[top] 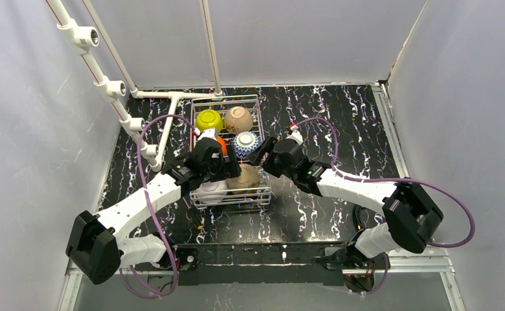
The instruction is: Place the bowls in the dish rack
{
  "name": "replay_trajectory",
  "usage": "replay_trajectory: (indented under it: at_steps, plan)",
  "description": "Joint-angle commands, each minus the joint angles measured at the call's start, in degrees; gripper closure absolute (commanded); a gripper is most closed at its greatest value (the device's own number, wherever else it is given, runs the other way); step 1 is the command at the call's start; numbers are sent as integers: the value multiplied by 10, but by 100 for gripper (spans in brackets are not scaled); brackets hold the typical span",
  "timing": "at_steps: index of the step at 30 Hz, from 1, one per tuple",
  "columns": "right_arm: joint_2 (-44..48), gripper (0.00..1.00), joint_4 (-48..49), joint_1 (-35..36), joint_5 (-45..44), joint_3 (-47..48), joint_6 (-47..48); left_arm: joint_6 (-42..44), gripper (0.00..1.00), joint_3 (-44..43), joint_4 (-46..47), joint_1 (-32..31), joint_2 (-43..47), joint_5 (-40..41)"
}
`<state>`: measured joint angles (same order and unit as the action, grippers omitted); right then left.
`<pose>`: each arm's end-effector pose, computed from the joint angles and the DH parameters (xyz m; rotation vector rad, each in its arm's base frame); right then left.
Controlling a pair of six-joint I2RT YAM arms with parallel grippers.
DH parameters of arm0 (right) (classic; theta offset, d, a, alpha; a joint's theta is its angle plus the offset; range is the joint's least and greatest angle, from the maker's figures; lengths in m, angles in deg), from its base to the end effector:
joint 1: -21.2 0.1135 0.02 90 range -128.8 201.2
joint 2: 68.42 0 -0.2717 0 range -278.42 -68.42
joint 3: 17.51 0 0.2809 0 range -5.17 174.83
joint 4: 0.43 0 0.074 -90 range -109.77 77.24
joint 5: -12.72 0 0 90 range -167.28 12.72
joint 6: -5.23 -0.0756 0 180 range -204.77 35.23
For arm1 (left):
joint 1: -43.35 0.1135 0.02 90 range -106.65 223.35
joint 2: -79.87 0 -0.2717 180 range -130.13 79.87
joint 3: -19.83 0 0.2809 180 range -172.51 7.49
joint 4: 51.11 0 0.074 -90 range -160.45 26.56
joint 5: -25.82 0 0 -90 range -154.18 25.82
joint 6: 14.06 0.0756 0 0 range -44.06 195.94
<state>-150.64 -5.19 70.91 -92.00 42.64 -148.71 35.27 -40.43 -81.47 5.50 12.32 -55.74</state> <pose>0.2570 0.2735 0.2108 0.4381 2.1239 0.9597 0.2537 -0.1831 0.2381 -0.1389 2.2801 -0.5797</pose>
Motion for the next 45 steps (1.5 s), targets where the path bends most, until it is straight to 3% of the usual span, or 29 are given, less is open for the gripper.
replay_trajectory:
  at_steps: [1,11,17,21,30,38,45]
  plan:
    - [4,20,-52,0,-15,-29,45,5,13,-22,-1,-1,1,-3]
    - [28,19,-99,0,-39,19,111,14,13,-40,-20,-1,13,7]
    - [82,18,-114,0,-42,47,191,33,11,-82,-102,-1,45,50]
    - [139,15,-184,-1,-113,61,238,48,2,-117,-193,-1,85,93]
    - [305,1,-402,-1,-366,120,333,104,2,-194,-350,-2,236,181]
    - [408,1,-489,-1,-488,212,411,179,2,-219,-379,-1,383,227]
    - [470,1,-467,-1,-548,268,490,205,2,-251,-393,-2,445,240]
